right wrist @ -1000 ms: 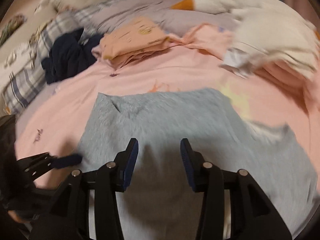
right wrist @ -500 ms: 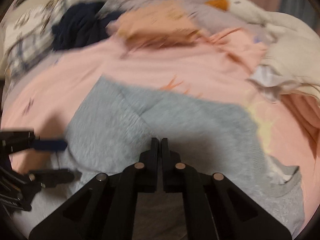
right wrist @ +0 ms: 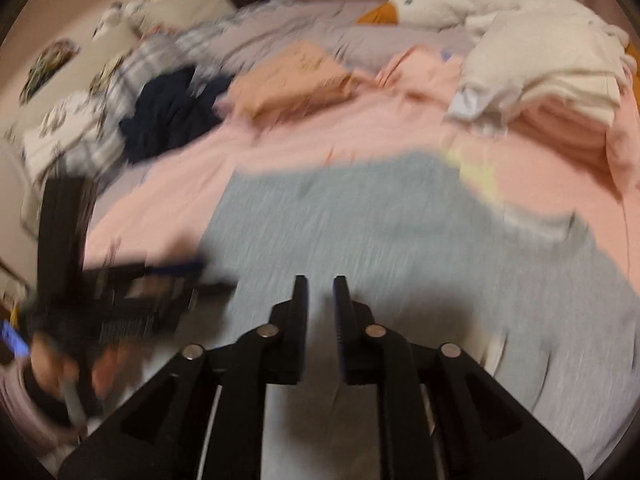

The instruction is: Fold small clothes

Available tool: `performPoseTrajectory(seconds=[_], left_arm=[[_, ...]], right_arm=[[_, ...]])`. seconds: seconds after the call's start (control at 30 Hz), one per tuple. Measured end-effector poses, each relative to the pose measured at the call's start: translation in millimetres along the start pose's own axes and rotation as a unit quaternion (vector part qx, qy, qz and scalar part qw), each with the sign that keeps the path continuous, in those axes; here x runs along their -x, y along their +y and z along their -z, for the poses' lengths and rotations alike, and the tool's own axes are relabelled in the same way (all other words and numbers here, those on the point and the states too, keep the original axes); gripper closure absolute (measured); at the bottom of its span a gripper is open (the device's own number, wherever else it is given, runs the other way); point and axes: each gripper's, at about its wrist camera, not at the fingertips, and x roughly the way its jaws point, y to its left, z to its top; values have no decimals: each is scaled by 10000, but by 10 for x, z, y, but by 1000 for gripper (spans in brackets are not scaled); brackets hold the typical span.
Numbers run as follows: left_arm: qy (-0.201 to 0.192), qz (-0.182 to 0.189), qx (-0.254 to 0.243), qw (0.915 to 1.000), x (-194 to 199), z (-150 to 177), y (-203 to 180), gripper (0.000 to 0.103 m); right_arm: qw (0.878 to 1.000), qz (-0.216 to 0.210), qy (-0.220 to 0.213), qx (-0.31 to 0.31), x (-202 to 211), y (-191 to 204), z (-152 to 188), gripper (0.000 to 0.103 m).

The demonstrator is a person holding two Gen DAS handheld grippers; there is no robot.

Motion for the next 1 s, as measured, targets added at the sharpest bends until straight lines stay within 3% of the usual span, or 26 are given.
performPoseTrajectory(seconds=[0.1, 0.2, 0.33, 0.43, 0.53, 0.63, 1.0], left_arm=[[12, -243, -255, 9994, -19, 18, -82, 48], [72, -461, -377, 9982, 55, 74, -141, 48], [-54, -441, -427, 9981, 370, 266, -195, 48], [-116, -452, -489, 9977, 611, 487, -233, 47], [-183, -493, -533, 9972, 810, 741, -272, 31], [-176, -449, -508, 9975, 934, 964, -311, 31], [-30, -451, -179, 9988, 1151, 1523, -314, 30]], right_arm=[[9984, 285, 454, 201, -102, 90, 302, 84], [9989, 333, 294, 123, 13, 105, 386, 80], [9997, 71, -138, -199, 431, 160, 466, 73], [9988, 75, -392, -286, 782, 232, 662, 60], [9966, 59, -682, -454, 1156, 245, 991, 50], [9942, 212, -779, -715, 1386, 175, 1307, 37], [9782, 533, -867, -1809, 1919, -133, 2233, 37]])
